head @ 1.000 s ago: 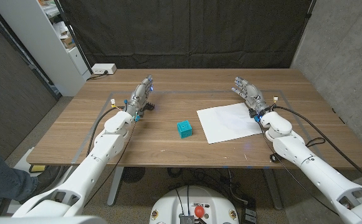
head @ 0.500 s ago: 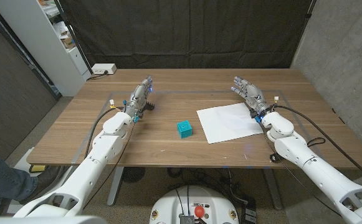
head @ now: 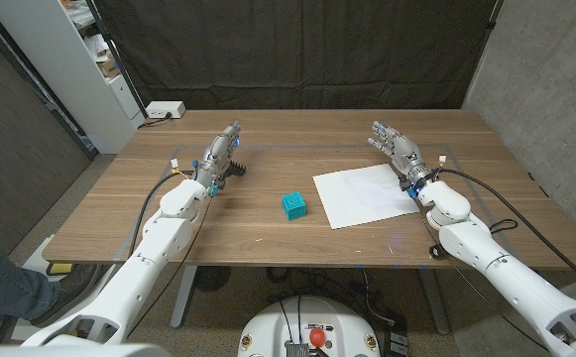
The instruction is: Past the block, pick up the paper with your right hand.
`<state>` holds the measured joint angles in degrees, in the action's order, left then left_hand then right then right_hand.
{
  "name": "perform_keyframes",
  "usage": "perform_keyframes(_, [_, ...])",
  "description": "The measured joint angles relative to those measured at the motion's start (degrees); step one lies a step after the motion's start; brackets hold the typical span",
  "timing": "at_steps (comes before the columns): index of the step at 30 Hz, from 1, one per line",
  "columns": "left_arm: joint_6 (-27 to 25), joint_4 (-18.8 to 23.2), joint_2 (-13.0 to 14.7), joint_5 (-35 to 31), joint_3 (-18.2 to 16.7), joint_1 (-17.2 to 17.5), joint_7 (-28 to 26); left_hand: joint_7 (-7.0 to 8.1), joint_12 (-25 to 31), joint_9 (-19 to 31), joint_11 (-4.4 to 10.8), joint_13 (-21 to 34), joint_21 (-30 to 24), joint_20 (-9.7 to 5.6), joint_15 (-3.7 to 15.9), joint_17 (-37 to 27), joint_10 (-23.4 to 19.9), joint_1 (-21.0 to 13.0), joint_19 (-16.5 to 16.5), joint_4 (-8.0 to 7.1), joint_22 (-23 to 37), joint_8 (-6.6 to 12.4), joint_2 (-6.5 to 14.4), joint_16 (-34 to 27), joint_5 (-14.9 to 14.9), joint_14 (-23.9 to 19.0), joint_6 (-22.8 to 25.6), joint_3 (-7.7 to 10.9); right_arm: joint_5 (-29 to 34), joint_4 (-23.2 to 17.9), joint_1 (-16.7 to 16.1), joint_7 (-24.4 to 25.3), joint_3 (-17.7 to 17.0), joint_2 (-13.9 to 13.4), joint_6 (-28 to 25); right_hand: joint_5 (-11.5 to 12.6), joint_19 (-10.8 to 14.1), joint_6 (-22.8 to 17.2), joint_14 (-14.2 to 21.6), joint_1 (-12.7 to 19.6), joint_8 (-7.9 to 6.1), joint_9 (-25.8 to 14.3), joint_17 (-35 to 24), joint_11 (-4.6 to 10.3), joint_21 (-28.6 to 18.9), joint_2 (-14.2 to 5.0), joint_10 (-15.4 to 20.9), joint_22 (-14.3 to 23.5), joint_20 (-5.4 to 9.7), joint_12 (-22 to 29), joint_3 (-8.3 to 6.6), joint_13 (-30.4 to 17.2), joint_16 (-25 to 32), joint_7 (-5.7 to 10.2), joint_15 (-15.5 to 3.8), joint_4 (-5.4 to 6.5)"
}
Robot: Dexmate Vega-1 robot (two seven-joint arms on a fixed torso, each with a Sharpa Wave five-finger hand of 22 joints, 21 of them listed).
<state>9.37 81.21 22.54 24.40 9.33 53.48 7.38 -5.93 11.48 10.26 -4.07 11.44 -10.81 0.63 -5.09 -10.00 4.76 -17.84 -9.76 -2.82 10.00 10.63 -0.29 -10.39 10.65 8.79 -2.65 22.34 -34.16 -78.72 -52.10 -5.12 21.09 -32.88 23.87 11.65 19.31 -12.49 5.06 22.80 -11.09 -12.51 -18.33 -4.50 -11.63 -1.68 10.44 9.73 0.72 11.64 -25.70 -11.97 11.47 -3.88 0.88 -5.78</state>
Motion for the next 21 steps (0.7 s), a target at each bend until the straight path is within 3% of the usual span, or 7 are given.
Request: perform_keyframes(21, [-1.0, 4.2, 1.4, -0.4, -0.8, 2.5, -1.5, 0.01, 0.0, 0.0, 0.00, 0.0, 0.0, 0.00, 0.00, 0.0, 0.0, -0.2, 0.0, 0.39, 0.0, 0.00, 0.2, 0.0, 0.0, 0.0, 0.0, 0.08, 2.6, -1.7, -2.9, 1.8, -1.1, -0.8, 5.4, 0.0, 1.4, -1.2, 1.1, 0.8, -0.45, 0.5, 0.8, 0.71, 0.0, -0.29, 1.3, 0.0, 0.30, 0.3, -0.24, 0.3, 0.2, 0.72, -1.11, -0.71])
